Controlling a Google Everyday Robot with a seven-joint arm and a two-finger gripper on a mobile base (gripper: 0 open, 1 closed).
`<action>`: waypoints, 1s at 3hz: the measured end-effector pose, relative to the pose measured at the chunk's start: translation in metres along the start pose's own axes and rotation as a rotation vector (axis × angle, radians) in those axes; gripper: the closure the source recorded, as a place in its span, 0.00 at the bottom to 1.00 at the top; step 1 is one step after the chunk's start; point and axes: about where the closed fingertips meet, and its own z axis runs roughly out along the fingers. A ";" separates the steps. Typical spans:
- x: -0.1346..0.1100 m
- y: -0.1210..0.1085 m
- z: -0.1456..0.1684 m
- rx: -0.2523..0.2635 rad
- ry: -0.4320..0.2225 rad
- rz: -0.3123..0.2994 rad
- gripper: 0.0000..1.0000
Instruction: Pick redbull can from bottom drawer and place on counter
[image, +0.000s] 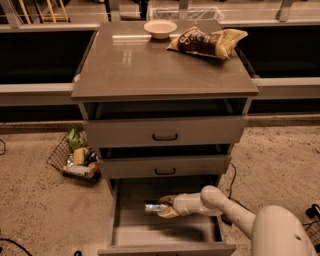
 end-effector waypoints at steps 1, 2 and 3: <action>-0.038 0.004 -0.053 -0.027 -0.043 -0.072 1.00; -0.044 0.005 -0.060 -0.032 -0.047 -0.081 1.00; -0.050 0.005 -0.059 -0.048 -0.056 -0.090 1.00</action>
Offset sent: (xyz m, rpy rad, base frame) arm -0.0145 -0.0250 0.0551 0.0289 -0.0501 0.0615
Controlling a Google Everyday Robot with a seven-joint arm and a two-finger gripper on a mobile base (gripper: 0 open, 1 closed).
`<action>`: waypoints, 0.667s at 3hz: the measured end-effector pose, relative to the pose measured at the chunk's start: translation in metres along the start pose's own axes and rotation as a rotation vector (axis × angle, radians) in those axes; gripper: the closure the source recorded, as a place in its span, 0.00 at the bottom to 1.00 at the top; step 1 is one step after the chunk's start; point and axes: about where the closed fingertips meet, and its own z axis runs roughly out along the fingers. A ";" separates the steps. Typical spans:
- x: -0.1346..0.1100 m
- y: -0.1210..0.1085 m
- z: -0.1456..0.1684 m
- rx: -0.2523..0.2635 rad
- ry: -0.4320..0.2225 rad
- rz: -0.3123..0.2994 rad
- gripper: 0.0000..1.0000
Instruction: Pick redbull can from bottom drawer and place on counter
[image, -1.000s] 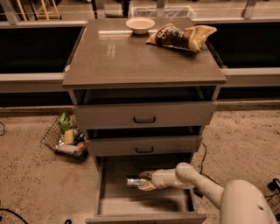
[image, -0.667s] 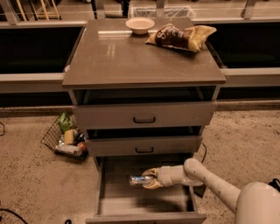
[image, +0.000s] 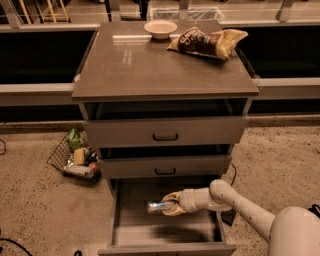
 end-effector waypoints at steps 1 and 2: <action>-0.004 0.000 -0.001 -0.003 0.001 -0.005 1.00; -0.056 -0.001 -0.028 -0.035 0.029 -0.083 1.00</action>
Offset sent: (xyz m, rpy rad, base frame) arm -0.0432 -0.0054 0.2526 -0.1798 -0.2432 0.2420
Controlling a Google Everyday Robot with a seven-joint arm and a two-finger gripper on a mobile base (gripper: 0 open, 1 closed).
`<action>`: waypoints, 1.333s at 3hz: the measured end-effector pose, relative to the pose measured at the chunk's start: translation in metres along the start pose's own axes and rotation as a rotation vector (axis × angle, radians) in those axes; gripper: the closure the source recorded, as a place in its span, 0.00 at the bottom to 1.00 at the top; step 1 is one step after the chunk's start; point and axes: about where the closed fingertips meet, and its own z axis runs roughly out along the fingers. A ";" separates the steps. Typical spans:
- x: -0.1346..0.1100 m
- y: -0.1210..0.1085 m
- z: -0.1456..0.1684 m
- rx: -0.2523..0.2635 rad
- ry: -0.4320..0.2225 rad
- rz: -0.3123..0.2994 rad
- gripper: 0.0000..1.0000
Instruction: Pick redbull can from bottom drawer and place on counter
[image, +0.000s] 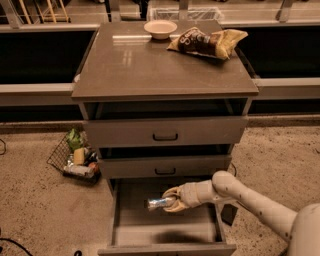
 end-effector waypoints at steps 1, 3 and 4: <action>-0.102 0.016 -0.037 -0.080 0.070 -0.139 1.00; -0.120 0.001 -0.070 -0.027 0.054 -0.176 1.00; -0.191 -0.027 -0.169 0.083 0.043 -0.247 1.00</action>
Offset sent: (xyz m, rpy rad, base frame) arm -0.0190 0.0048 0.0671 -0.0530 -0.0630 0.0419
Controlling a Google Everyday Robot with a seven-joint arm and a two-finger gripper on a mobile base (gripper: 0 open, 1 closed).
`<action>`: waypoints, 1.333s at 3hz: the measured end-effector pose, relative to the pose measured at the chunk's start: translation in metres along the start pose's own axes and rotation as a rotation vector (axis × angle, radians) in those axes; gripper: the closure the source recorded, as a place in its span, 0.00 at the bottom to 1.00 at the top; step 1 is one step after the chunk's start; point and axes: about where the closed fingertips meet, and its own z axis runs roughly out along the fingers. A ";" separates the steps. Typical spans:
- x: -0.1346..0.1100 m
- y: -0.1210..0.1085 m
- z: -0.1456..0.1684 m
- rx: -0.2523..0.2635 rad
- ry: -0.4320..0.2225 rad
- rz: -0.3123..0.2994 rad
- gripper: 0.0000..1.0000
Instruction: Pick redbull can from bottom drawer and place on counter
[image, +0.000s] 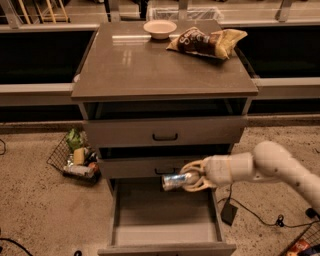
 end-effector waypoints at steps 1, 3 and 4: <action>-0.053 -0.046 -0.088 0.079 0.022 -0.058 1.00; -0.080 -0.078 -0.142 0.093 0.124 -0.055 1.00; -0.090 -0.102 -0.139 0.102 0.120 -0.058 1.00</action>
Offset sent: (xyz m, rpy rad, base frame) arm 0.0127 -0.1129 0.2190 -0.1664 -0.1066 -0.1842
